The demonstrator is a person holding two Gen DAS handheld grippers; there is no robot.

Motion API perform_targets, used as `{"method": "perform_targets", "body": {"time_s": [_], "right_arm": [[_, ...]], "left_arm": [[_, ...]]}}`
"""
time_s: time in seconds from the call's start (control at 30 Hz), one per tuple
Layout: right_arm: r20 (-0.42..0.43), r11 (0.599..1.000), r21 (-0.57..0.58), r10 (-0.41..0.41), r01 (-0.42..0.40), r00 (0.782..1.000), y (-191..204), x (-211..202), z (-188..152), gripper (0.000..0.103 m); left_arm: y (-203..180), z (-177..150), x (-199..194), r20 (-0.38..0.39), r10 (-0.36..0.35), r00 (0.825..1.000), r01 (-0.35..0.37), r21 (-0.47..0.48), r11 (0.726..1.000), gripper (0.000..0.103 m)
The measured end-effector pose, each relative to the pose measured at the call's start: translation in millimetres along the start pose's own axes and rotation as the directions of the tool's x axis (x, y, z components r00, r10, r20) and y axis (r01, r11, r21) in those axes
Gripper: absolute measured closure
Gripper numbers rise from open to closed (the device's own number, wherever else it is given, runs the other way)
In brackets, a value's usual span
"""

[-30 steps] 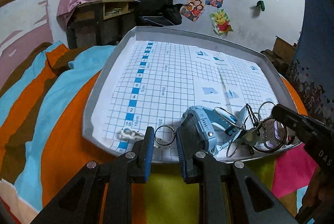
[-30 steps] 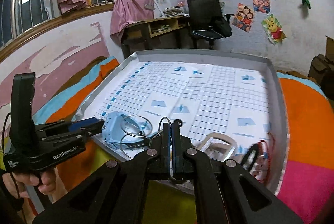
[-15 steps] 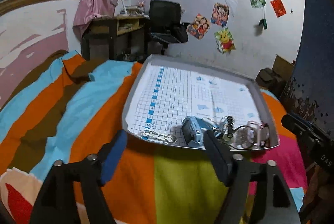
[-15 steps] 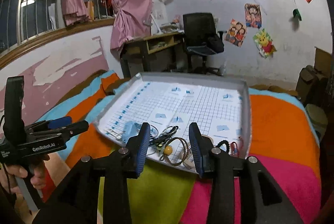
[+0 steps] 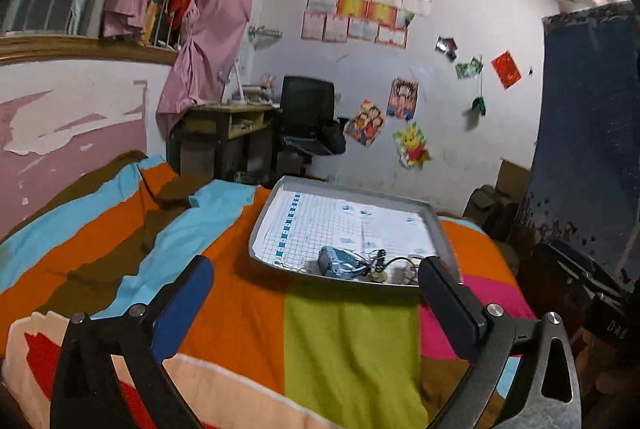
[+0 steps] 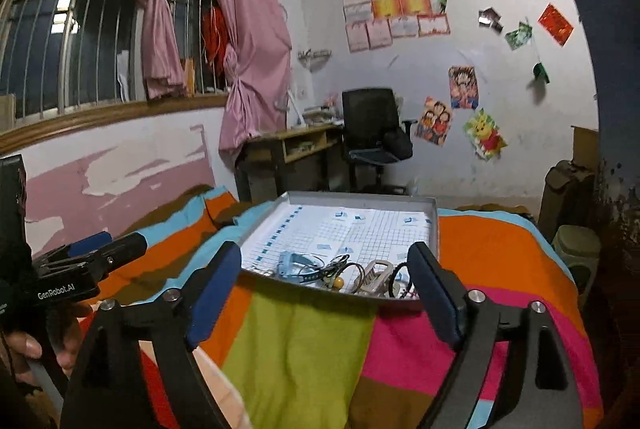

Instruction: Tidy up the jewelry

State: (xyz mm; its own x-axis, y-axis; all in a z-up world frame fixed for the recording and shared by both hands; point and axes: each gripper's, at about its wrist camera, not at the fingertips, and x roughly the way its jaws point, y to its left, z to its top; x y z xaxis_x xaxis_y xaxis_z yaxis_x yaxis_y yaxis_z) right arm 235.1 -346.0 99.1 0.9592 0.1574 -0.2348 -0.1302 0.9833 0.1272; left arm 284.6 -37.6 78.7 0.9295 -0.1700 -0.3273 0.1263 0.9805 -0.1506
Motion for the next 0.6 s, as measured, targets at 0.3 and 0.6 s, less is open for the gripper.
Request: {"method": "perform_targets", "body": {"time_s": [0.3,0.6], "right_arm": [[0.057,0.999,0.031,-0.027,0.025,0.998,13,-66,-25,0.012],[0.031,0.999,0.014,-0.031,0.031,0.999,22,-74,-53,0.012]], "left_arm": [[4,-30,-62,0.062,0.010,0.998,-0.011,0.017,1.000,0.000],[12,-57,-77,0.067,0.030,0.997,-0.030,0.001,1.000,0.000]]}}
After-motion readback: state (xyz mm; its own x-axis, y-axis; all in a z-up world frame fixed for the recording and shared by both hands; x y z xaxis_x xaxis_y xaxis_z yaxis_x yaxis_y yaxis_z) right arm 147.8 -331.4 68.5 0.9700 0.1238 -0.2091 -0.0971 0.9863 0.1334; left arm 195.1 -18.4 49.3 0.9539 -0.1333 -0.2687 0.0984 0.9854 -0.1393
